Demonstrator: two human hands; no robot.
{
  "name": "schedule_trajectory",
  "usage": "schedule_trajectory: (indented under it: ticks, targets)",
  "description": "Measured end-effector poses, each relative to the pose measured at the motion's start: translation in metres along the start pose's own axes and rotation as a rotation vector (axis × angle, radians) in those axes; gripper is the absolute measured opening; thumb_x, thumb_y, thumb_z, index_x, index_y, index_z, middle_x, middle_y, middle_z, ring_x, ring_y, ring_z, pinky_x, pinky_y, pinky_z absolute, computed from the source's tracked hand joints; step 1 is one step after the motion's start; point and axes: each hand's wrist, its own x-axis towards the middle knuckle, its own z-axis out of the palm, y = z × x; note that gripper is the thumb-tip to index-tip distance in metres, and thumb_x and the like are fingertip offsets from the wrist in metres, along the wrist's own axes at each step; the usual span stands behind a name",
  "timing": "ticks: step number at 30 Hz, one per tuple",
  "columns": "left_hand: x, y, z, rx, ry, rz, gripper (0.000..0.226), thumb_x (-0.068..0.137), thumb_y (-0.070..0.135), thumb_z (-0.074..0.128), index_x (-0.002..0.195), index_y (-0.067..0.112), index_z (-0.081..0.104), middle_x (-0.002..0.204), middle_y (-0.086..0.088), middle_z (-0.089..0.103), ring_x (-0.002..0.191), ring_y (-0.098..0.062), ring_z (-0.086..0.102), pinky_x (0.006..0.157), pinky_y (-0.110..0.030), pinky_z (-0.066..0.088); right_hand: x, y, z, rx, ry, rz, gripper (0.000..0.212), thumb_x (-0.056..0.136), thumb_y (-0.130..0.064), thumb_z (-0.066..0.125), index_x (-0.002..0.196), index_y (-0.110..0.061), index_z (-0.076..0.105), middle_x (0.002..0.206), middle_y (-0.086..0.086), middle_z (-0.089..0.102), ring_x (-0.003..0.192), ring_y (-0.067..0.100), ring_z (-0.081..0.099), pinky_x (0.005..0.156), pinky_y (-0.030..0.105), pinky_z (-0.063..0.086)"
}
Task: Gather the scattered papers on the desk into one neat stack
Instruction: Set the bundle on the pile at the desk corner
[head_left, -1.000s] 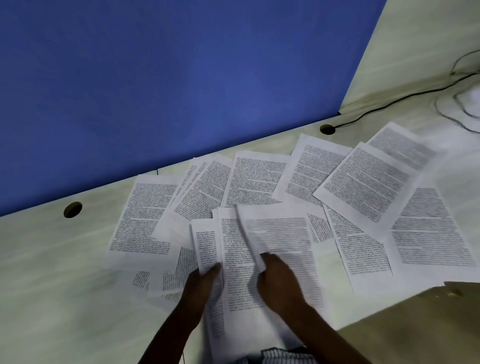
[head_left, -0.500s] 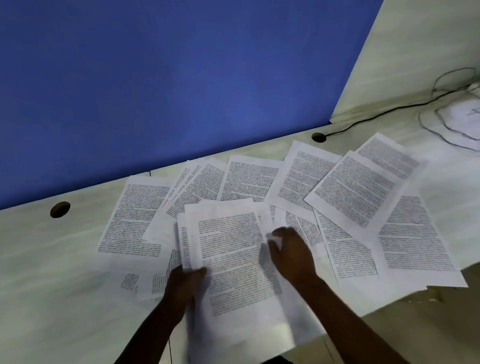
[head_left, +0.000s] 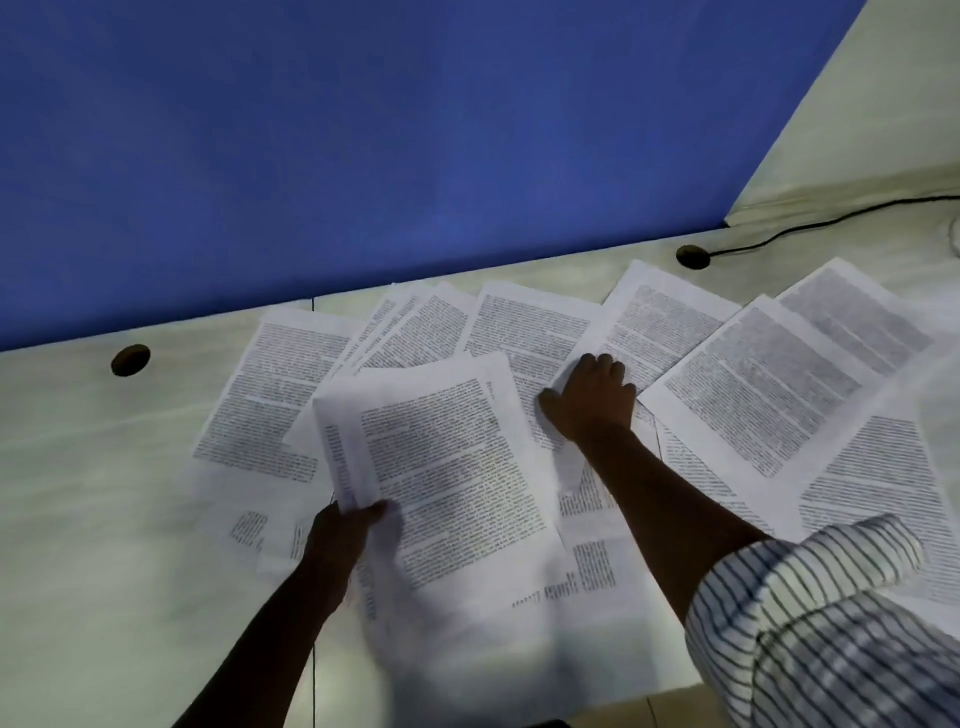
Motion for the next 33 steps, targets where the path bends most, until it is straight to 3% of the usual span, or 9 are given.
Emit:
schedule_trajectory:
  ticks: [2, 4, 7, 10, 16, 18, 24, 28, 33]
  targets:
    - [-0.002, 0.002, 0.000, -0.009, 0.008, -0.016, 0.068, 0.062, 0.036, 0.087, 0.121, 0.010, 0.066, 0.113, -0.011, 0.071, 0.107, -0.033, 0.063, 0.099, -0.053, 0.050, 0.004, 0.003, 0.001, -0.012, 0.011, -0.039, 0.068, 0.079, -0.051, 0.057, 0.125, -0.002, 0.046, 0.122, 0.015, 0.049, 0.115, 0.034, 0.046, 0.090, 0.047, 0.043]
    - [-0.001, 0.001, 0.000, 0.010, 0.022, -0.032, 0.075, 0.054, 0.041, 0.088, 0.119, 0.010, 0.067, 0.110, -0.011, 0.073, 0.106, -0.034, 0.065, 0.097, -0.052, 0.051, 0.008, 0.006, 0.001, -0.021, -0.002, -0.061, 0.066, 0.079, -0.047, 0.060, 0.124, 0.000, 0.046, 0.120, 0.016, 0.050, 0.113, 0.034, 0.046, 0.087, 0.045, 0.045]
    - [-0.004, 0.005, 0.001, 0.038, 0.047, -0.042, 0.056, 0.071, 0.029, 0.085, 0.119, 0.008, 0.065, 0.108, -0.012, 0.071, 0.105, -0.034, 0.063, 0.091, -0.046, 0.051, 0.011, 0.011, 0.005, -0.007, -0.002, -0.078, 0.055, 0.078, -0.037, 0.063, 0.116, 0.001, 0.049, 0.115, 0.017, 0.052, 0.108, 0.035, 0.048, 0.080, 0.044, 0.047]
    - [-0.002, 0.002, 0.001, 0.043, 0.056, -0.043, 0.059, 0.070, 0.031, 0.085, 0.120, 0.008, 0.064, 0.111, -0.011, 0.070, 0.103, -0.031, 0.062, 0.086, -0.042, 0.051, 0.013, 0.014, 0.005, 0.031, -0.004, -0.099, 0.049, 0.077, -0.031, 0.065, 0.111, 0.002, 0.051, 0.111, 0.019, 0.053, 0.106, 0.038, 0.050, 0.077, 0.045, 0.047]
    - [-0.002, 0.001, 0.004, 0.061, 0.096, -0.048, 0.046, 0.083, 0.021, 0.077, 0.124, 0.007, 0.062, 0.115, -0.014, 0.068, 0.104, -0.033, 0.060, 0.081, -0.037, 0.047, 0.008, 0.004, 0.000, -0.030, -0.018, -0.044, 0.086, 0.069, -0.058, 0.057, 0.130, -0.001, 0.039, 0.120, 0.014, 0.048, 0.112, 0.034, 0.046, 0.087, 0.050, 0.043]
    - [-0.001, 0.003, 0.005, 0.069, 0.107, -0.043, 0.046, 0.083, 0.021, 0.078, 0.124, 0.008, 0.062, 0.114, -0.013, 0.067, 0.104, -0.033, 0.060, 0.080, -0.038, 0.047, 0.010, 0.001, 0.001, -0.057, -0.009, -0.026, 0.087, 0.067, -0.059, 0.056, 0.130, -0.001, 0.039, 0.120, 0.013, 0.047, 0.111, 0.033, 0.045, 0.087, 0.049, 0.042]
    - [0.002, -0.004, 0.008, 0.063, 0.133, -0.032, 0.047, 0.082, 0.020, 0.079, 0.125, 0.007, 0.063, 0.119, -0.013, 0.067, 0.111, -0.035, 0.059, 0.097, -0.047, 0.049, 0.021, 0.006, 0.009, -0.072, 0.005, -0.058, 0.074, 0.072, -0.049, 0.061, 0.125, 0.000, 0.042, 0.116, 0.014, 0.049, 0.108, 0.033, 0.048, 0.082, 0.047, 0.044]
    - [0.004, -0.007, 0.007, 0.065, 0.146, -0.009, 0.047, 0.083, 0.019, 0.078, 0.125, 0.005, 0.062, 0.115, -0.013, 0.065, 0.105, -0.032, 0.057, 0.089, -0.040, 0.046, 0.028, 0.015, 0.011, -0.034, 0.029, -0.080, 0.054, 0.078, -0.035, 0.061, 0.118, -0.002, 0.046, 0.113, 0.014, 0.051, 0.105, 0.033, 0.051, 0.078, 0.047, 0.047]
    - [0.003, -0.001, 0.011, 0.043, 0.126, 0.019, 0.042, 0.085, 0.016, 0.076, 0.123, 0.008, 0.061, 0.115, -0.010, 0.063, 0.105, -0.030, 0.055, 0.090, -0.040, 0.046, 0.036, 0.031, 0.007, 0.089, 0.114, -0.191, 0.029, 0.087, -0.013, 0.055, 0.111, 0.003, 0.053, 0.105, 0.023, 0.057, 0.096, 0.040, 0.057, 0.073, 0.046, 0.051]
